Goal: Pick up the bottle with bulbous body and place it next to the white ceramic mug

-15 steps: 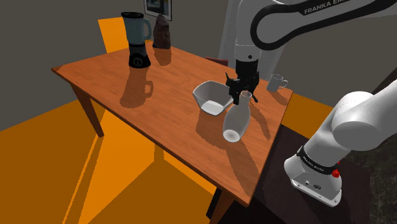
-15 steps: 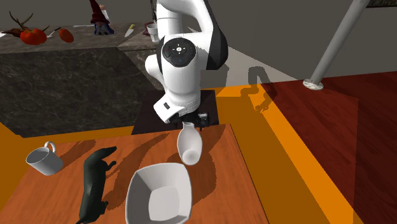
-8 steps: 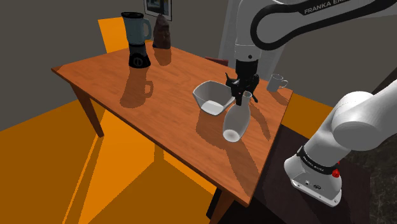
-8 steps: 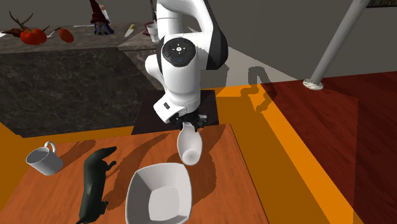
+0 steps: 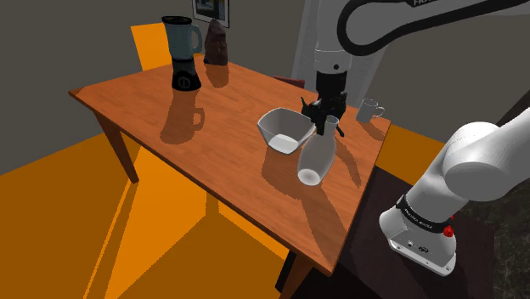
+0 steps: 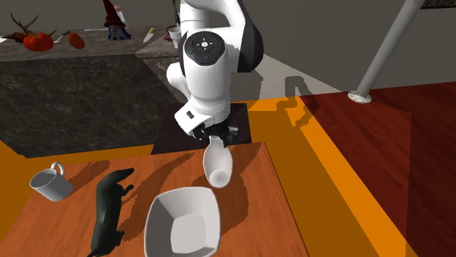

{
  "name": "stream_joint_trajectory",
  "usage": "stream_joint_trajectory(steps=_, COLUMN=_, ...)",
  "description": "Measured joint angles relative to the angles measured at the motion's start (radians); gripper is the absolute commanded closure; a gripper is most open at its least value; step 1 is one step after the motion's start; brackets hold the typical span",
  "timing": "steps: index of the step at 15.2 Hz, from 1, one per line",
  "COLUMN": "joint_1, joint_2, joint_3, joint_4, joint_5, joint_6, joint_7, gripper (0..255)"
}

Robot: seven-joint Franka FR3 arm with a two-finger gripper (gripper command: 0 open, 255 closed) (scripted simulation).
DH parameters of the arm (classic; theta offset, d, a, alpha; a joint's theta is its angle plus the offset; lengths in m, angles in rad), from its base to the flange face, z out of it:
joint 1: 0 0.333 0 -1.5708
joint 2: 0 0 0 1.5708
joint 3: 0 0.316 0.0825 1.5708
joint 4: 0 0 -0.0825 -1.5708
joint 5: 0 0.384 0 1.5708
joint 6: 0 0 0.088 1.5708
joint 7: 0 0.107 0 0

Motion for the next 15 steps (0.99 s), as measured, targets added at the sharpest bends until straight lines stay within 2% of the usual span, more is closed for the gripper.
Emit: stream_joint_trajectory(steps=15, joint_1=-0.003, joint_2=-0.047, joint_3=-0.017, joint_4=0.166, joint_5=-0.009, joint_6=-0.213, joint_7=0.006, gripper=255)
